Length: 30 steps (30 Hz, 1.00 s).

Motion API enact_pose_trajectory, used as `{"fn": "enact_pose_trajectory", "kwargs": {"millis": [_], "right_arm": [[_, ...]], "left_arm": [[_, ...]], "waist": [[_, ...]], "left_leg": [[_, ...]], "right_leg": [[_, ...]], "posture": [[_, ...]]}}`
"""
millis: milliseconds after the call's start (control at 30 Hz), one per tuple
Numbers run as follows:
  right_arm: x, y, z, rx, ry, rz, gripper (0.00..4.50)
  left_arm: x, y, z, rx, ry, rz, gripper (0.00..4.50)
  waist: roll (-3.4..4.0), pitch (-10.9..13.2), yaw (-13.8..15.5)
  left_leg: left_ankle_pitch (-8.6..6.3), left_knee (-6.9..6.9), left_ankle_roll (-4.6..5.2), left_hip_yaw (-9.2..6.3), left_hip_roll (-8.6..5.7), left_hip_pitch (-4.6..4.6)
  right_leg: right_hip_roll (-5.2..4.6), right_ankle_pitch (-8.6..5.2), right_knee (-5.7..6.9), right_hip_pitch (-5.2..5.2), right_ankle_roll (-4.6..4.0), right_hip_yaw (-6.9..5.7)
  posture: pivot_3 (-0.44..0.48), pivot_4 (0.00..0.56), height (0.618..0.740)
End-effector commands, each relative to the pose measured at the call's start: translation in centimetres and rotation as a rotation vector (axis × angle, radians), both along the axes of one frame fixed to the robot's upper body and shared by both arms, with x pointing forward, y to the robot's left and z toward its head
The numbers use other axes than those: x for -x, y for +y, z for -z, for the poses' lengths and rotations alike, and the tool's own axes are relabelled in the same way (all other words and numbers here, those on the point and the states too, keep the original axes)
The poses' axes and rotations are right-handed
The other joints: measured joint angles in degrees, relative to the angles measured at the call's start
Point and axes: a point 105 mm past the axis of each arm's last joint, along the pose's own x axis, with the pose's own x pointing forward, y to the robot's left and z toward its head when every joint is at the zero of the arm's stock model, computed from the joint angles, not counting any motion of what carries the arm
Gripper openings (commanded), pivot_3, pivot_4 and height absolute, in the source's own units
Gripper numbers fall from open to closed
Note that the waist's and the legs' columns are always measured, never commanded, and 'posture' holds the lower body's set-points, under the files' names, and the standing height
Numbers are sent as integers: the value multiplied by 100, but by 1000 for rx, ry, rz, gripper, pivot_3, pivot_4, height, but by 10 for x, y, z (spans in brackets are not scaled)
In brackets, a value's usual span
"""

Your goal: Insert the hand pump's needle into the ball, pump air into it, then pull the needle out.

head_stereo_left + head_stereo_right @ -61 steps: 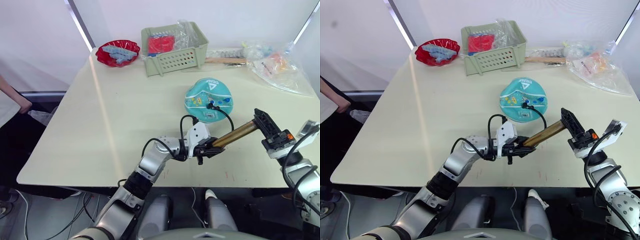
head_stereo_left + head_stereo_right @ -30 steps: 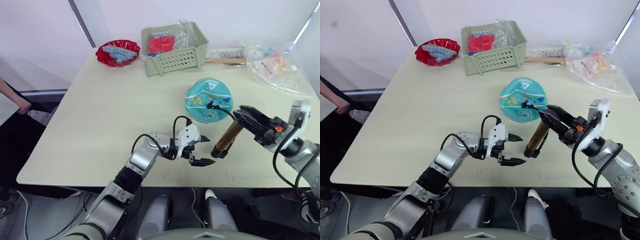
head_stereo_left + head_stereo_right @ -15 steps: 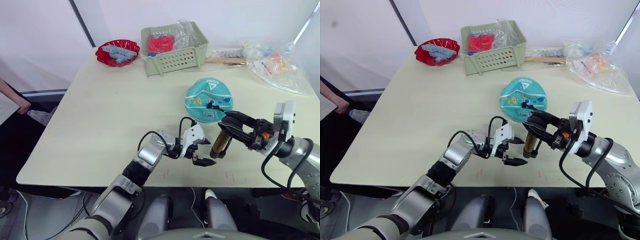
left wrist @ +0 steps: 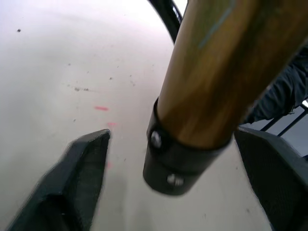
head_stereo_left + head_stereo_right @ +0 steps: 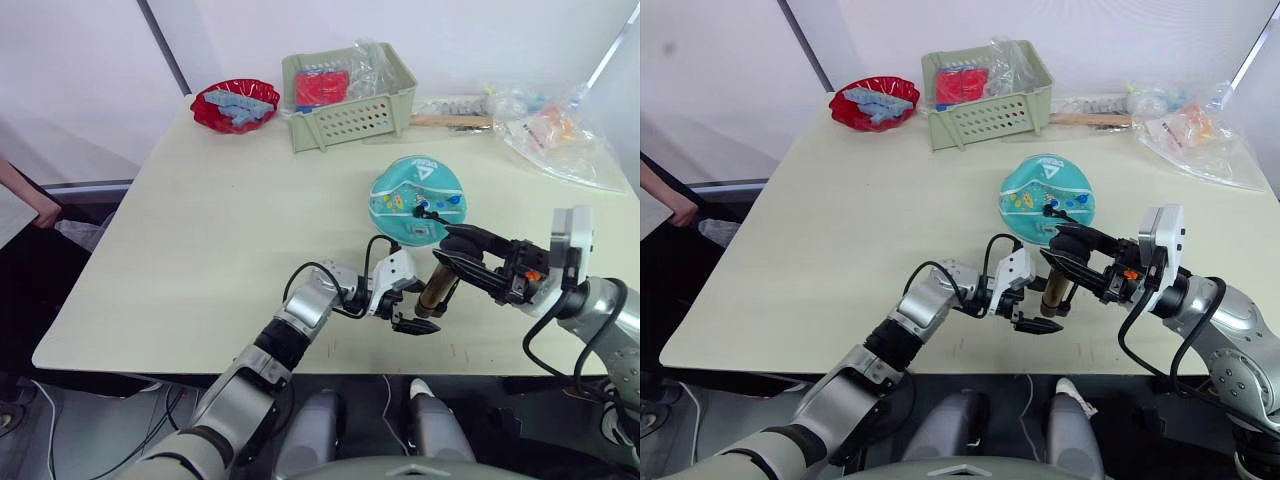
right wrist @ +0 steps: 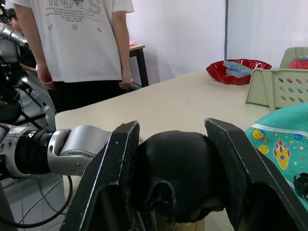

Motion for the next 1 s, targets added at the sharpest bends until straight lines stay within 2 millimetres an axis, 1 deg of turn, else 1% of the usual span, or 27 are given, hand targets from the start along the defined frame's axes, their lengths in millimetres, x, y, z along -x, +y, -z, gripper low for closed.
{"fn": "enact_pose_trajectory", "kwargs": {"millis": [33, 67, 100, 133, 300, 600, 700, 833, 1000], "right_arm": [[7, 1, -11, -2, -58, -17, 1679], [7, 1, -11, -1, -57, -18, 1679], [7, 1, -11, -1, -57, -18, 1679], [7, 1, -11, 1, -57, -19, 1679], [8, -1, -7, 36, -65, -27, 1679], [6, -11, -3, 69, -91, -12, 1679], [6, -18, 6, 117, -87, 0, 1679], [5, -22, 10, 125, -88, 11, 1679], [5, -32, 25, 155, -69, 45, 1679]], "left_arm": [[-3, -3, -10, 38, -37, 4, 2074], [-2, -2, -9, 34, -38, 5, 1505], [-2, -2, -8, 31, -39, 8, 1284], [-1, -1, -7, 28, -41, 10, 1193], [0, -3, -2, 21, -61, 10, 1192], [0, -12, 16, 14, -70, -25, 1191], [1, -17, 26, 3, -69, -41, 1189], [-1, -25, 33, -5, -92, -63, 1188], [-3, -28, 43, -35, -114, -86, 1188]], "waist": [[0, 0, 1], [0, 0, 2], [-1, 1, 5], [-2, 0, 5], [-1, 0, 3], [-2, 1, 8], [-2, 1, 8], [-4, 2, 11], [-4, 1, 10]], "left_leg": [[0, 0, 0, 0, 0, 0], [0, 0, 0, 0, 0, 0], [0, 0, 0, 2, 0, 0], [0, 0, 0, 1, 0, -1], [0, 0, 0, 0, 0, 0], [0, 0, 0, 1, -1, 0], [0, 0, 0, 1, -1, 0], [0, 1, 0, 3, -2, -1], [0, 1, 0, 2, -3, 0]], "right_leg": [[0, 0, 0, 0, 0, 0], [0, 0, 0, 0, 0, 0], [0, 0, 0, 0, 0, 0], [-1, 0, 0, 0, 0, 0], [0, 0, 0, 0, 0, 0], [-1, 0, 0, 0, 0, 0], [0, 0, 0, 0, 0, 0], [-2, 0, -1, 1, 1, 0], [-1, 0, 0, 1, 1, -1]], "posture": [[0, 150, 737], [0, 150, 737], [0, 150, 737], [0, 150, 737], [0, 150, 737], [0, 150, 737], [0, 150, 737], [0, 150, 737], [0, 150, 737]]}}
